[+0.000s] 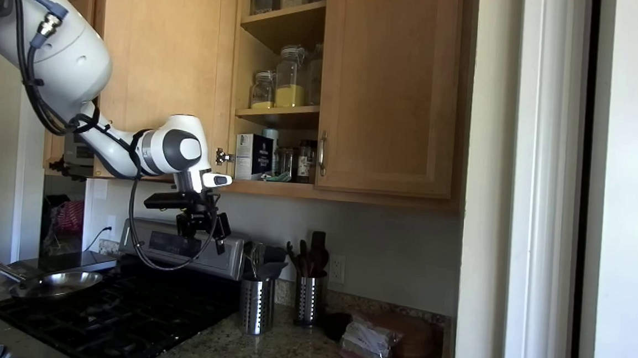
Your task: Pick up the sachet from the countertop and put it in the open cabinet then close the door
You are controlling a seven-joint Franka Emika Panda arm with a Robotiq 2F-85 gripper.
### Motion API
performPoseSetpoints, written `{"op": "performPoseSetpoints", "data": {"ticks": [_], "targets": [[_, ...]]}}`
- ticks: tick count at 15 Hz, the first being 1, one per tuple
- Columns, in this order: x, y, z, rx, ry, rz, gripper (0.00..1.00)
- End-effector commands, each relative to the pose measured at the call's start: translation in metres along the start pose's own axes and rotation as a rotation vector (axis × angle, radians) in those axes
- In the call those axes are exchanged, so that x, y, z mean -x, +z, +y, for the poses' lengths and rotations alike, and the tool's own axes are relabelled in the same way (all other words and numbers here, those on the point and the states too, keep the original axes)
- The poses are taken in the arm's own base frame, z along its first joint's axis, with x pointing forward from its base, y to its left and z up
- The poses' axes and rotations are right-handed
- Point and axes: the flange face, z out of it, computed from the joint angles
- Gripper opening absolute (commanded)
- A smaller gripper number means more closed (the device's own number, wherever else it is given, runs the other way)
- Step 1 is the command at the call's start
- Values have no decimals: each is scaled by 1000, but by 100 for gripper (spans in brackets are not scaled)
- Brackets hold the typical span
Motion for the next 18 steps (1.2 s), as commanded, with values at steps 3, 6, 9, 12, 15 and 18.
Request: {"op": "performPoseSetpoints", "data": {"ticks": [3, 6, 9, 12, 15, 18], "targets": [[0, -1, 0, 0, 0, 0, 100], [20, -33, 6, -41, -46, 37, 100], [42, -69, 7, -134, -124, 68, 100], [64, -101, 10, -218, -183, 86, 100], [82, -134, 11, -257, -228, 112, 100], [95, -168, 4, -280, -287, 165, 100]]}}
